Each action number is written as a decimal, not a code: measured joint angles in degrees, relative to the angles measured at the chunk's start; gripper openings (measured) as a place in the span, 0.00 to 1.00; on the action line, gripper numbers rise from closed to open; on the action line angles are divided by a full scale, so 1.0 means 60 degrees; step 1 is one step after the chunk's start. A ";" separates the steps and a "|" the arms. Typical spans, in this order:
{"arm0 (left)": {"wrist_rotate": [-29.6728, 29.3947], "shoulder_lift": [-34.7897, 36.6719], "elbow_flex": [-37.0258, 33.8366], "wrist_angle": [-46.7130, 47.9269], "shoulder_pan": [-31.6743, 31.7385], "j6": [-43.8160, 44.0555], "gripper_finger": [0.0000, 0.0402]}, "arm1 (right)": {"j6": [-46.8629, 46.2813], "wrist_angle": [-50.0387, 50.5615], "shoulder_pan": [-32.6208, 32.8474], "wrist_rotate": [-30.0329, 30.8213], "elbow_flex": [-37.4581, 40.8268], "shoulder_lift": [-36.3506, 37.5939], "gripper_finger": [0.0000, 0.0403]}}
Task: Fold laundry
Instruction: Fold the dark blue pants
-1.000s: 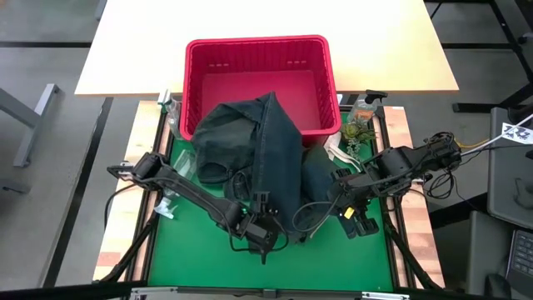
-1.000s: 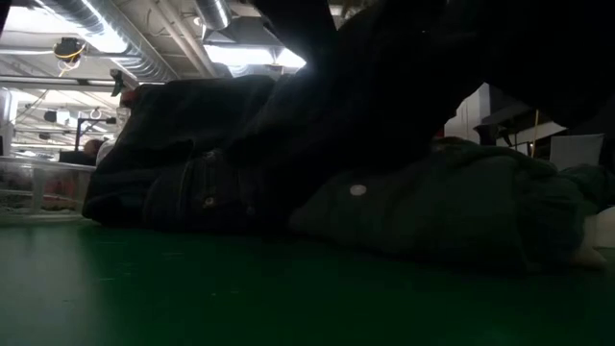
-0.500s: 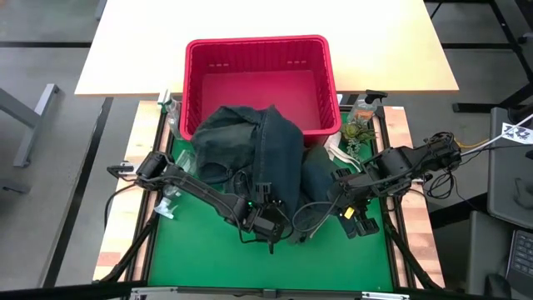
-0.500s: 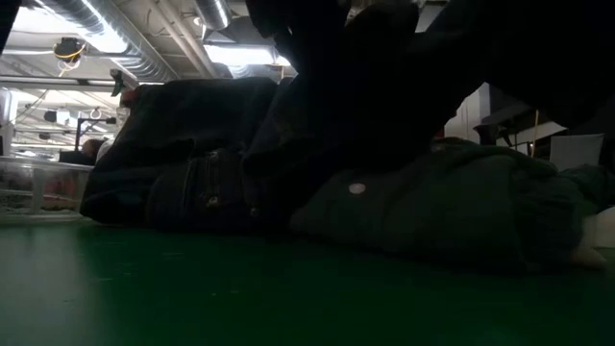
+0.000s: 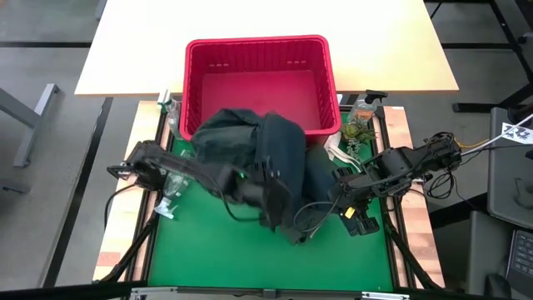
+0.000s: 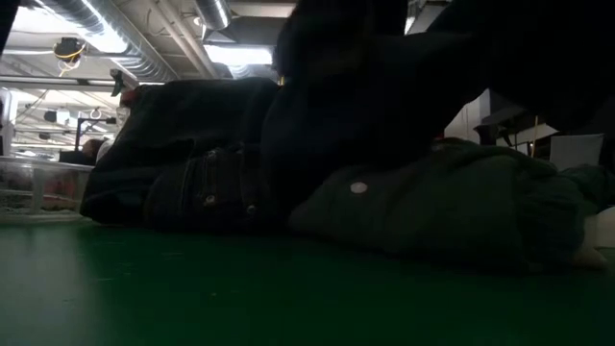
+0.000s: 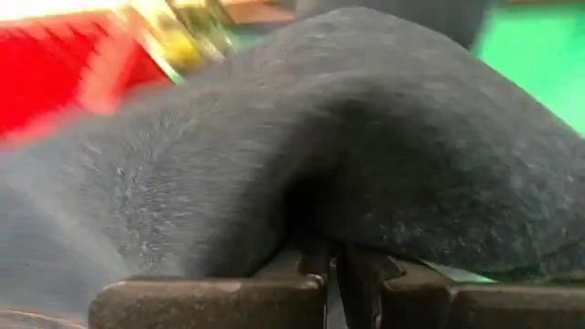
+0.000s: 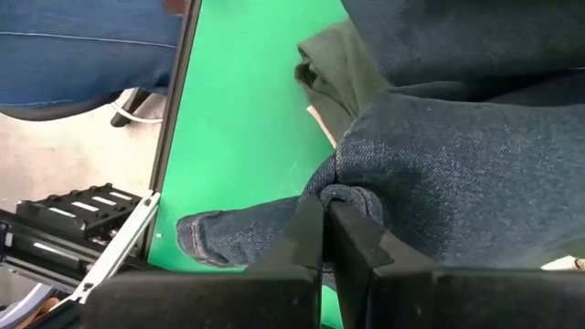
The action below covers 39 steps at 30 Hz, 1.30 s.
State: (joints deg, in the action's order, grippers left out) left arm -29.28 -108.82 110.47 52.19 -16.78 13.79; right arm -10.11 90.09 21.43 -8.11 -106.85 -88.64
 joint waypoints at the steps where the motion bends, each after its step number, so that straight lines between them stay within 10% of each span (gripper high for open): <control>1: -0.0055 0.0128 0.0304 0.0014 0.0169 -0.0270 0.01 | -0.0002 -0.0003 -0.0002 0.0005 0.0000 0.0000 0.02; 11: -0.0829 0.0668 0.3460 -0.0635 0.3018 -0.4158 0.01 | 0.0162 -0.0005 -0.0004 0.0017 0.0000 0.0000 0.02; 21: -0.0348 0.0581 0.3669 -0.2613 0.6153 -0.4460 0.08 | 0.0656 -0.0010 -0.0015 0.0533 0.0000 0.0000 0.02; 39: 0.0009 0.0573 0.3662 -0.2938 0.6853 -0.3317 0.41 | 0.0805 -0.0012 -0.0015 0.0506 0.0000 0.0000 0.02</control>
State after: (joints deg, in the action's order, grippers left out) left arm -29.23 -105.38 132.44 34.56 24.34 -6.11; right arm -5.28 90.02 21.34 -5.07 -106.85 -88.64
